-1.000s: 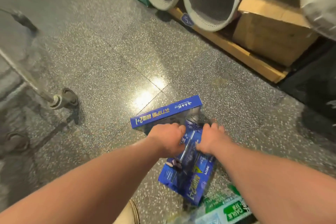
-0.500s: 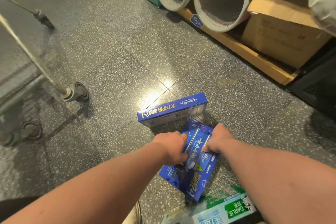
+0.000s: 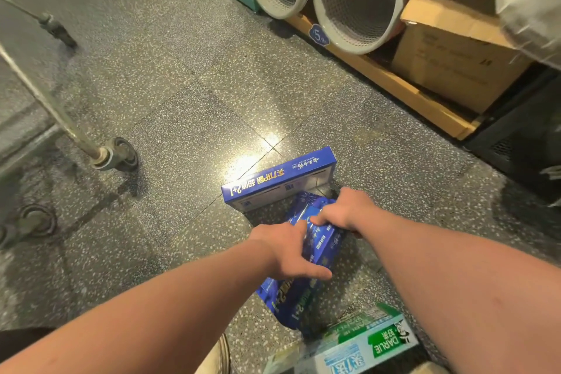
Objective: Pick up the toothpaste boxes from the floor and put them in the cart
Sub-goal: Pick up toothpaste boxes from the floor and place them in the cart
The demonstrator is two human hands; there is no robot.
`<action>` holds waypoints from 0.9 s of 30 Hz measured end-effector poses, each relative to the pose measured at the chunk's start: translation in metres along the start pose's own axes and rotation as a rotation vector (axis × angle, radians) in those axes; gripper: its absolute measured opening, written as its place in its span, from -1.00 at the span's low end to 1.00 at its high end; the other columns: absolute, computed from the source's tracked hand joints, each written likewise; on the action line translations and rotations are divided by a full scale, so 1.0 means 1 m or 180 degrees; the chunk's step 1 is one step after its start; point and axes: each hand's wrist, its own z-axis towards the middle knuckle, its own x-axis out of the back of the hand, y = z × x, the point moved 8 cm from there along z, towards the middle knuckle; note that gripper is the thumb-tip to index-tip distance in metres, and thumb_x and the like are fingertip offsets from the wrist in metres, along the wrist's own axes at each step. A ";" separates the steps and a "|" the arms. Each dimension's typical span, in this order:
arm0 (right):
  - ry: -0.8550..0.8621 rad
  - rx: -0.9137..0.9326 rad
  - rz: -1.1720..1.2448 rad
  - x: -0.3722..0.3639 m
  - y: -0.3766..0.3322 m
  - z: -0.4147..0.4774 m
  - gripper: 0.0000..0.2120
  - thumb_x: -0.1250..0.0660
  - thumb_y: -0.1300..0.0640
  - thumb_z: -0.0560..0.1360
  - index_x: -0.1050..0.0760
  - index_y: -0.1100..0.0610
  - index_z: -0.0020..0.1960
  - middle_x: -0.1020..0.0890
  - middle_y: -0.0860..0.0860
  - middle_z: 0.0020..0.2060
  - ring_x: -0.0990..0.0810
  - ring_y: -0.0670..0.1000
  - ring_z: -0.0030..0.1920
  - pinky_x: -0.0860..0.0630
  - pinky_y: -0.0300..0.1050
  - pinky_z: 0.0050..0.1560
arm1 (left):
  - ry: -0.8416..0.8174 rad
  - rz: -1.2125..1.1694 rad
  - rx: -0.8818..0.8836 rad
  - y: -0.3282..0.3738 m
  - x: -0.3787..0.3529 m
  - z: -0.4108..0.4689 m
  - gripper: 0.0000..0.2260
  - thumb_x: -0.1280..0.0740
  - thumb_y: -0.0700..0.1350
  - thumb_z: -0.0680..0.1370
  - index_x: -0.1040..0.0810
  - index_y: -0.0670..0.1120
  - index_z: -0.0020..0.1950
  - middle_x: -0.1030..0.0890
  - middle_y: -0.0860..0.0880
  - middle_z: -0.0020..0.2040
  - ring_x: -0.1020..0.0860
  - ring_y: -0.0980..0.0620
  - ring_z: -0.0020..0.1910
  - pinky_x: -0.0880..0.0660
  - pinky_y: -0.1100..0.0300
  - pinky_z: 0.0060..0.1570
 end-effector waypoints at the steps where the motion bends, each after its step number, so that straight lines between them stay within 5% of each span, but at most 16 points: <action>1: 0.0053 -0.0007 0.0044 0.004 -0.006 -0.003 -0.31 -0.59 -0.16 0.19 -0.52 0.15 0.19 -0.64 0.10 0.04 -0.67 0.11 -0.08 -0.55 -0.11 -0.12 | 0.0073 -0.0063 0.0038 0.002 0.003 0.000 -0.18 -0.30 0.61 0.27 -0.33 0.02 0.24 -0.55 0.01 0.11 -0.60 -0.10 0.12 -0.47 -0.01 -0.01; 4: 0.0129 -0.0062 0.0193 0.013 -0.022 -0.009 -0.64 -0.52 -0.07 0.26 -0.60 0.21 -0.15 -0.66 0.08 -0.40 -0.62 0.06 -0.54 -0.51 -0.19 -0.43 | 0.0243 -0.0081 0.0197 0.001 0.007 0.001 -0.17 -0.46 0.46 0.27 -0.28 0.00 0.31 -0.49 -0.04 0.20 -0.59 -0.14 0.17 -0.47 -0.04 0.01; 7: 0.0002 -0.0161 0.0409 0.017 -0.026 -0.015 -0.73 -0.42 0.01 0.35 -0.61 0.25 -0.21 -0.63 0.13 -0.50 -0.57 0.12 -0.59 -0.53 -0.15 -0.48 | 0.0369 -0.0134 0.0245 -0.001 0.008 0.000 -0.42 -0.49 0.19 0.39 -0.25 -0.01 0.19 -0.50 -0.04 0.14 -0.60 -0.16 0.09 -0.46 0.00 -0.09; 13: 0.0864 -0.0147 0.0353 0.050 -0.024 -0.018 -0.53 -0.32 -0.15 0.29 -0.48 0.12 0.08 -0.62 0.05 -0.04 -0.62 0.12 -0.10 -0.58 0.02 -0.01 | 0.1201 0.0063 -0.0036 -0.013 0.035 -0.008 -0.69 -0.36 -0.04 0.52 -0.33 -0.04 0.17 -0.36 -0.06 0.12 -0.50 -0.13 0.05 -0.40 -0.01 -0.21; 17: 0.1618 0.1081 0.0234 0.071 -0.060 -0.031 -0.29 -0.37 -0.05 0.38 -0.22 0.03 0.47 -0.35 0.02 0.40 -0.32 0.10 0.39 -0.35 0.16 0.36 | 0.1567 0.0487 -0.0319 -0.017 0.038 -0.011 -0.71 -0.30 -0.06 0.56 -0.38 -0.05 0.25 -0.40 -0.05 0.14 -0.44 -0.09 0.11 -0.35 0.06 -0.20; 20: 0.1219 0.1966 -0.0424 0.059 -0.094 -0.045 -0.18 -0.36 0.07 0.31 -0.17 -0.12 0.52 -0.23 -0.11 0.50 -0.10 0.02 0.50 -0.08 0.21 0.48 | 0.1908 0.0531 -0.0361 -0.024 0.043 -0.007 -0.71 -0.27 -0.05 0.60 -0.42 -0.07 0.30 -0.44 -0.06 0.16 -0.45 -0.12 0.11 -0.29 0.08 -0.17; 23: 0.0494 0.2065 -0.0992 0.031 -0.099 -0.041 -0.02 -0.38 0.00 0.23 -0.04 -0.12 0.58 -0.09 -0.11 0.57 0.10 0.07 0.58 0.16 0.33 0.48 | 0.2271 0.0693 -0.0260 -0.034 0.052 -0.004 -0.74 -0.44 0.04 0.52 -0.53 -0.06 0.10 -0.53 -0.06 0.00 -0.53 -0.15 -0.04 -0.30 0.04 -0.18; 27: 0.0748 0.2016 -0.2048 0.019 -0.096 -0.034 0.17 -0.49 -0.08 0.28 0.25 -0.03 0.61 0.09 -0.02 0.59 0.20 0.18 0.59 0.23 0.43 0.47 | 0.2719 0.0919 -0.0119 -0.045 0.060 -0.007 -0.64 -0.56 0.11 0.37 -0.59 -0.05 0.02 -0.53 -0.07 -0.01 -0.48 -0.17 -0.05 -0.39 -0.02 -0.11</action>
